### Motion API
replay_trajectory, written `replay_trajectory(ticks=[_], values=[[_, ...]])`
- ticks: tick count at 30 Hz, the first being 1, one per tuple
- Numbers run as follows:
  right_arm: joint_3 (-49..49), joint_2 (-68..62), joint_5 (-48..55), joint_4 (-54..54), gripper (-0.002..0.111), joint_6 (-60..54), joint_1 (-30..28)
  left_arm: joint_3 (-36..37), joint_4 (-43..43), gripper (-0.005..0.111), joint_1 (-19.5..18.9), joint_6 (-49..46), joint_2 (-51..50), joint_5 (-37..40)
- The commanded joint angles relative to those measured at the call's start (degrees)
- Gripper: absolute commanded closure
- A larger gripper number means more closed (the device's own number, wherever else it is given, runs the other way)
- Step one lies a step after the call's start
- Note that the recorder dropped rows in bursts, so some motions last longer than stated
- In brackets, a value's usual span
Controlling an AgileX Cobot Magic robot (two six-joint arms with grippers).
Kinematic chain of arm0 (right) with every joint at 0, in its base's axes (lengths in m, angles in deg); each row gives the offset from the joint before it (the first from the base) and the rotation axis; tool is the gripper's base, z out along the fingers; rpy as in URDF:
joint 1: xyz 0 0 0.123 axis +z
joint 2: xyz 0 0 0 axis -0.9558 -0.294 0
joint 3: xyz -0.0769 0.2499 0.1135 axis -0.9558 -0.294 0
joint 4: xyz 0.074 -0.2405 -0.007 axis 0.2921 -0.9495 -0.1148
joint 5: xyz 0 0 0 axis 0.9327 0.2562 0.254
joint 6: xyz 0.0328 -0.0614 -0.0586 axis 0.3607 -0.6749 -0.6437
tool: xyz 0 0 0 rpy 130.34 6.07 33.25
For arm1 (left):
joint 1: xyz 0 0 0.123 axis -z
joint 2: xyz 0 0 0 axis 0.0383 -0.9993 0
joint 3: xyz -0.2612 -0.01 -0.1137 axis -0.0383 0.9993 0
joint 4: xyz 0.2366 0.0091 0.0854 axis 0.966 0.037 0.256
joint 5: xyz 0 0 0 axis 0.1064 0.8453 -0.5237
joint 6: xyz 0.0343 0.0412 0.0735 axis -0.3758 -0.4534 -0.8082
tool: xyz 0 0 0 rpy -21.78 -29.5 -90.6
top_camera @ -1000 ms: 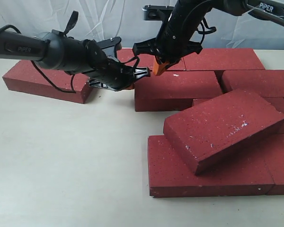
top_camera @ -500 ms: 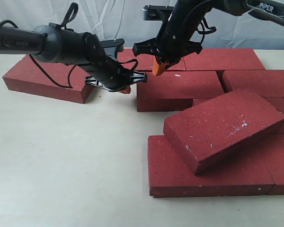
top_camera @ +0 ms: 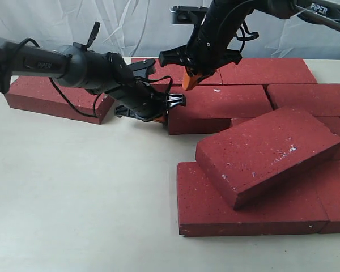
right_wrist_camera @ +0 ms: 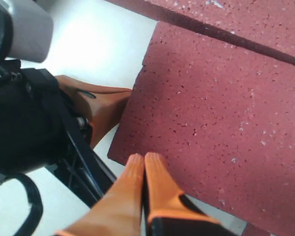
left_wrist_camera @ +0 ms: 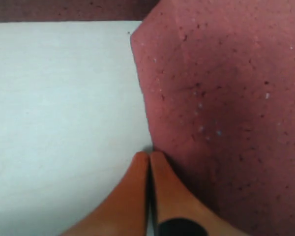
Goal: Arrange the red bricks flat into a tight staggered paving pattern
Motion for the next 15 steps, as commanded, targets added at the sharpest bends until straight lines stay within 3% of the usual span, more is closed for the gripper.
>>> replay_trajectory(ticks=[1, 15], values=[[-0.34, 0.52, -0.34, 0.06, 0.109, -0.26, -0.23, 0.04, -2.57, 0.107, 0.57, -1.57, -0.20, -1.44], [-0.34, 0.52, -0.34, 0.06, 0.109, -0.26, -0.23, 0.04, -12.08, 0.107, 0.57, -13.83, -0.20, -1.88]])
